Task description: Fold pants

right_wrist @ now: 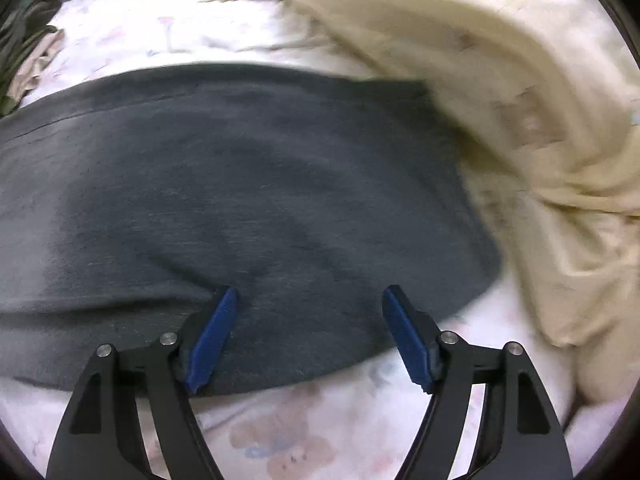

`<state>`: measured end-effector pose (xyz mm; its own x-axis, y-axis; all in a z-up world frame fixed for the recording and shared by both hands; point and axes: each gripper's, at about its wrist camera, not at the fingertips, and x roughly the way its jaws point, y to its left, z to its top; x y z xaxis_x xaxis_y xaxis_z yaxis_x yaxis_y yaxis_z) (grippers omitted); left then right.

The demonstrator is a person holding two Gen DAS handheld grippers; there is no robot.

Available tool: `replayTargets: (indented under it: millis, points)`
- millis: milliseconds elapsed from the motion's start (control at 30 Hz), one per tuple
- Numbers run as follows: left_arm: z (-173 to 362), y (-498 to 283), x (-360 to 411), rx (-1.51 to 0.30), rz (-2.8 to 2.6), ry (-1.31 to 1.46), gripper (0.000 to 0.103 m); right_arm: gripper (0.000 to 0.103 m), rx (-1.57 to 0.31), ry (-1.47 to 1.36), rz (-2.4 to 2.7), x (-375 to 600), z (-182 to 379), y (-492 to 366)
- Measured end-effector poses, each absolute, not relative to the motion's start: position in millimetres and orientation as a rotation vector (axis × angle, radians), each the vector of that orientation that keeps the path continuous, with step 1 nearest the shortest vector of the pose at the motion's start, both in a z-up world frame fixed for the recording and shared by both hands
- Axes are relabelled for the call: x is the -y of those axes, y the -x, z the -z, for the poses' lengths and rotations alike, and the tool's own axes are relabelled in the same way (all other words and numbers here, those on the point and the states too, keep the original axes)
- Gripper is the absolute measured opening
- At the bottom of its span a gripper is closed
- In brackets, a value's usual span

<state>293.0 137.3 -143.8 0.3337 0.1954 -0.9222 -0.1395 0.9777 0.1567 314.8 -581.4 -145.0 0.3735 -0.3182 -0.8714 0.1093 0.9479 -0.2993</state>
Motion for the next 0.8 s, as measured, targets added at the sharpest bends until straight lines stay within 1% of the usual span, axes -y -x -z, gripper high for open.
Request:
replayTargets:
  millis: [100, 200, 300, 333, 400, 500, 600, 733, 767, 800]
  points:
    - [119.9, -279.1, -144.4, -1.183, -0.178, 0.147, 0.095, 0.076, -1.087, 0.102, 0.199, 537.3, 122.2, -311.4]
    - [92.3, -257.5, -164.6, -1.106, -0.19, 0.311, 0.095, 0.077, -1.033, -0.011, 0.111, 493.7, 95.7, -298.9]
    - [77.8, -233.1, -211.5, -1.047, -0.258, 0.483, 0.095, 0.078, -1.009, -0.131, 0.021, 456.7, 70.3, -277.5]
    - [81.1, -219.1, -240.1, -1.028, -0.284, 0.561, 0.095, 0.078, -1.008, -0.177, -0.017, 441.9, 60.6, -269.2]
    - [84.8, -206.7, -257.7, -0.992, -0.339, 0.709, 0.095, 0.078, -0.995, -0.256, -0.077, 429.4, 48.7, -250.2]
    - [86.5, -189.4, -286.9, -0.883, -0.442, 0.801, 0.095, 0.078, -0.991, -0.453, -0.149, 425.8, 46.2, -225.0]
    - [102.5, -204.1, -290.1, -0.917, -0.414, 0.789, 0.095, 0.078, -1.024, -0.618, -0.14, 429.7, 61.6, -211.2]
    - [136.7, -220.9, -279.4, -1.038, -0.428, 0.763, 0.093, 0.078, -1.024, -0.673, -0.093, 438.8, 73.8, -215.7]
    - [143.6, -229.1, -273.4, -1.075, -0.399, 0.747, 0.091, 0.078, -1.017, -0.684, -0.083, 442.3, 77.5, -221.4]
    - [147.4, -236.5, -266.7, -1.102, -0.358, 0.738, 0.082, 0.078, -1.012, -0.692, -0.08, 442.8, 80.4, -226.0]
